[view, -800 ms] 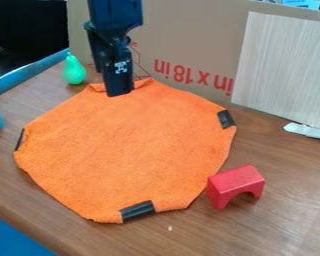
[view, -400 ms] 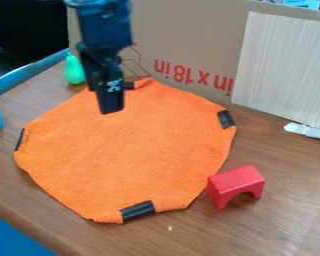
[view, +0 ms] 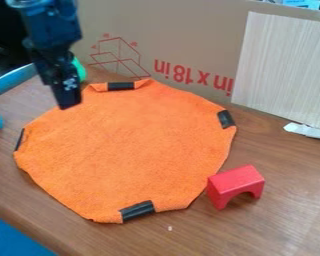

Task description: Put the blue block on the left edge of the cloth

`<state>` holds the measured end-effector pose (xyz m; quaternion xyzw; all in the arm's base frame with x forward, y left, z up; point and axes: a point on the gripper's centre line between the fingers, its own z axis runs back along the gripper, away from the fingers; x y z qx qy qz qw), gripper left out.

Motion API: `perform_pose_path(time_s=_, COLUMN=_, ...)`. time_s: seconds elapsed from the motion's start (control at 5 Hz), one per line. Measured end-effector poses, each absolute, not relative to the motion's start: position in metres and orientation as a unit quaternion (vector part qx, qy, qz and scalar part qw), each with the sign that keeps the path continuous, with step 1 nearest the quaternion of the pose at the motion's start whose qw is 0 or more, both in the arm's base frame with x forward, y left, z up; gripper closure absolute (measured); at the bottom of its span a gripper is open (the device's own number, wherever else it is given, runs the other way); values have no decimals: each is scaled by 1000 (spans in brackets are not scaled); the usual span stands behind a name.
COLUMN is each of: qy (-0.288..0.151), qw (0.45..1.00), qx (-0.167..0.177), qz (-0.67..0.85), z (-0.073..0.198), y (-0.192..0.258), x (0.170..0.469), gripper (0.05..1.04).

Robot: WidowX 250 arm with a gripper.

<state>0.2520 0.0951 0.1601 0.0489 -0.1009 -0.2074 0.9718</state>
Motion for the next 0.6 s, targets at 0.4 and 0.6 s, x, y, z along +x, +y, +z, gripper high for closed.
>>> perform_pose_path(time_s=0.4, qy=-152, qw=985, qx=80, qz=23, z=167, y=174, x=231, gripper=85)
perform_pose_path(time_s=0.6, qy=-158, qw=979, qx=63, qz=113, z=160, y=208, x=225, gripper=84)
